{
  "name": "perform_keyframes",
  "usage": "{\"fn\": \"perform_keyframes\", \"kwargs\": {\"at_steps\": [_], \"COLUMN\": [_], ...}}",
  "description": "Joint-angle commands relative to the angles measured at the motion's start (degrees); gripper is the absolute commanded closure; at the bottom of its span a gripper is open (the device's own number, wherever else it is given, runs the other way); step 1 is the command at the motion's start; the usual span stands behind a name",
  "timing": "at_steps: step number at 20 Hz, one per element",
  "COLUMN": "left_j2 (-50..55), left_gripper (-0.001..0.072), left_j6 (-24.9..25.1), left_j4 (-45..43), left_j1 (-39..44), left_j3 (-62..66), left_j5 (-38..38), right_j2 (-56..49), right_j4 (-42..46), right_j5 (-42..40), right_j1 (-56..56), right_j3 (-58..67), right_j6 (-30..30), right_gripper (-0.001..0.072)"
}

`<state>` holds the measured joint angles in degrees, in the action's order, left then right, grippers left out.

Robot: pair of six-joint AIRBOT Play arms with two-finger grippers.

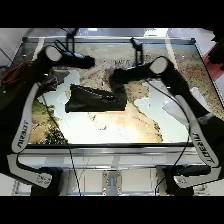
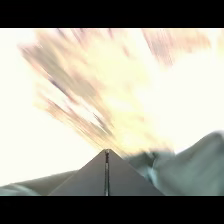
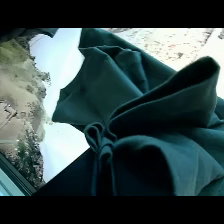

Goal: Fold the shirts.

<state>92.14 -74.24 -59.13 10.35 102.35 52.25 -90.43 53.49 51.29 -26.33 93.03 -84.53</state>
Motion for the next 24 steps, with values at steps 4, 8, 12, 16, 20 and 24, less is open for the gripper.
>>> {"fn": "perform_keyframes", "kwargs": {"at_steps": [4, 8, 12, 16, 20, 24], "left_j2": [-3.67, -3.67, -3.67, -3.65, -3.65, -3.65], "left_gripper": [0.0697, 0.0697, 0.0697, 0.0698, 0.0697, 0.0697], "left_j6": [0.37, 1.27, 1.7, 1.88, 1.9, 2.03], "left_j4": [-1.31, -1.33, -1.36, -1.33, -1.33, -1.33], "left_j1": [-10.43, -11.08, -11.08, -11.08, -11.08, -11.08], "left_j3": [2.27, 2.27, 2.27, 2.27, 2.27, 2.27], "left_j5": [6.27, 8.24, 9.46, 9.49, 8.74, 8.76], "right_j2": [-14.36, -16.5, -14.36, -13.53, -14.69, -16.11], "right_j4": [-6.4, -11.54, -3.76, 8.04, 8.09, 3.69], "right_j5": [-20.81, -27.89, -20.39, 1.46, 14.78, 14.6], "right_j1": [-13.9, -14.36, -6.54, 5.81, 12.7, 13.31], "right_j3": [5.95, 5.97, 5.97, 5.92, 3.67, -2.58], "right_j6": [-0.42, -1.55, -1.62, -9.35, -10.67, -10.6], "right_gripper": [0.0624, 0.0251, 0.0252, 0.0252, 0.0206, 0.0103]}}
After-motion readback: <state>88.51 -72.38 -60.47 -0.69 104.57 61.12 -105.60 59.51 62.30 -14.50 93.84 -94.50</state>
